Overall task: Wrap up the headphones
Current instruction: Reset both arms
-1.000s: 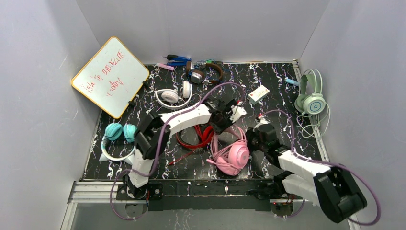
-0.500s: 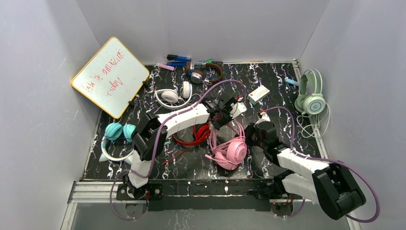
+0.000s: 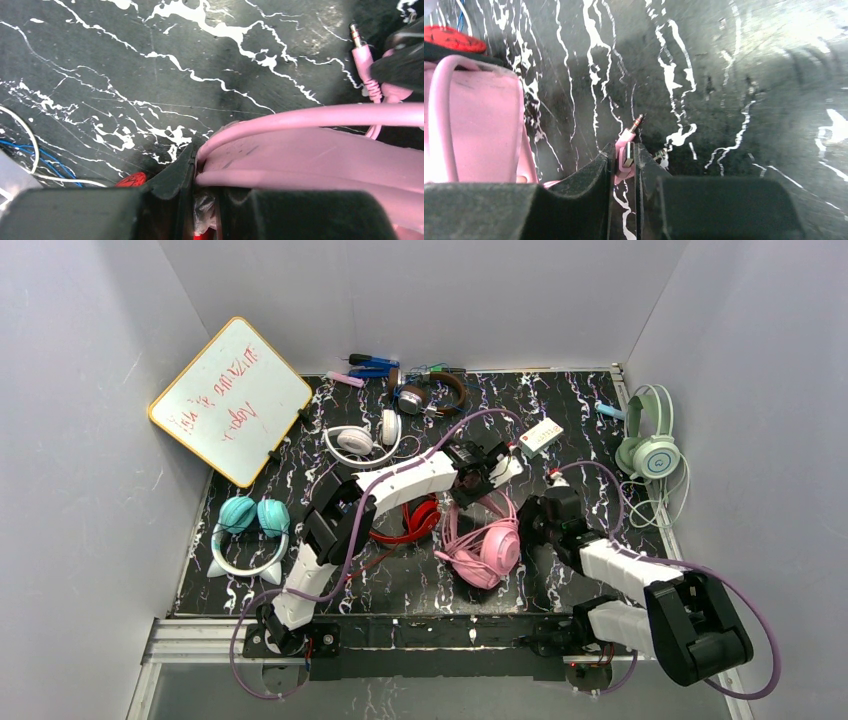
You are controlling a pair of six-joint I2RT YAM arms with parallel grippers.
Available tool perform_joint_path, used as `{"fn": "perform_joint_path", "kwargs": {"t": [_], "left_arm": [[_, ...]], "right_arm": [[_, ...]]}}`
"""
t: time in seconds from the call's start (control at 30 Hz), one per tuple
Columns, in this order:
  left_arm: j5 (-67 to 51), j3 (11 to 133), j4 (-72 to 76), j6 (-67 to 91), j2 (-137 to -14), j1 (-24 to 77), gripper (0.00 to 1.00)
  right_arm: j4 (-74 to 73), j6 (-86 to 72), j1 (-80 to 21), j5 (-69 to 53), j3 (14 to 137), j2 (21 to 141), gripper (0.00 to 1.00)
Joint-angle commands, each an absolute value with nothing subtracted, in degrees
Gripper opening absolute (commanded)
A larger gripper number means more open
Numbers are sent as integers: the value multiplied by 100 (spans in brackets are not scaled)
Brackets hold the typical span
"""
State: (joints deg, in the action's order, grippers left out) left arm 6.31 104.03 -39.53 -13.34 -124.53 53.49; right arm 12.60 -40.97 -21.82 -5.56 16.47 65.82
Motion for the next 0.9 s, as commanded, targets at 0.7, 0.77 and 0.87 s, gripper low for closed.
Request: {"fn": "perform_joint_path", "kwargs": {"t": [0.7,0.77,0.87], "left_arm": [[2211,10688,-4299,-1479,-12542,5581,21],[2296,10774,-4358,-1416,-12468,5581,28],[2374,10888,-4461,-1287,-12311,5581,43]], "right_arm": [[-818,-3489,-380,-1247,3208,5859,65],[-851,-3408,-378,-1376,3286,5696,66],[-1026,-3320,-378,-1470,3463,5610,69]]}}
